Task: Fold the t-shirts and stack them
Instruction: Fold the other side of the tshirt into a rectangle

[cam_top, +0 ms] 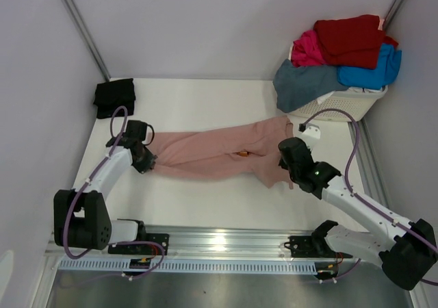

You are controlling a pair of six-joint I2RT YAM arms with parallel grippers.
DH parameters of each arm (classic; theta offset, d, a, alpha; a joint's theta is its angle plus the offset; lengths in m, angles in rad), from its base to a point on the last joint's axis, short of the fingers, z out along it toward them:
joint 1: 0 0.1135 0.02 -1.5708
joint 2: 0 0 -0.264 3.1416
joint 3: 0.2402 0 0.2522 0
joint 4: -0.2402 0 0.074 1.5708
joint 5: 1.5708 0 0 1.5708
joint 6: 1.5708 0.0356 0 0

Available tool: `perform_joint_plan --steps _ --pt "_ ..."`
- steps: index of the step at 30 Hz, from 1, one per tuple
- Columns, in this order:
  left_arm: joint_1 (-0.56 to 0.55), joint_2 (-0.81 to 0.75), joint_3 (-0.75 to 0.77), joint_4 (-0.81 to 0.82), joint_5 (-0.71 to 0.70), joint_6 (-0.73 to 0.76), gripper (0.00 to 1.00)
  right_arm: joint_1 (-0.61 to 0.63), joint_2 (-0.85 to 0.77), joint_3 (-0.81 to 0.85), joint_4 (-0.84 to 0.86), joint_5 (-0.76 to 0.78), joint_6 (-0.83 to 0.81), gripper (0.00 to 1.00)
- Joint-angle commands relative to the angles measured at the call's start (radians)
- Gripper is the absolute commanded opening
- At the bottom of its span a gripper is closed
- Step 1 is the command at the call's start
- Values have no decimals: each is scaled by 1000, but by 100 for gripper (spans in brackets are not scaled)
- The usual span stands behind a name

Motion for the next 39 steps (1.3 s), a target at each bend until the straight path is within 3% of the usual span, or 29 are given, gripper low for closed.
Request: perform_joint_plan --steps 1,11,32,39 --pt "26 19 62 31 9 -18 1 -45 41 75 73 63 -35 0" --pt "66 147 230 50 24 5 1 -166 169 141 161 52 -82 0" --pt "66 404 439 85 38 31 1 -257 479 259 395 34 -228 0" --pt "66 463 493 185 82 52 1 -281 544 276 415 35 -240 0"
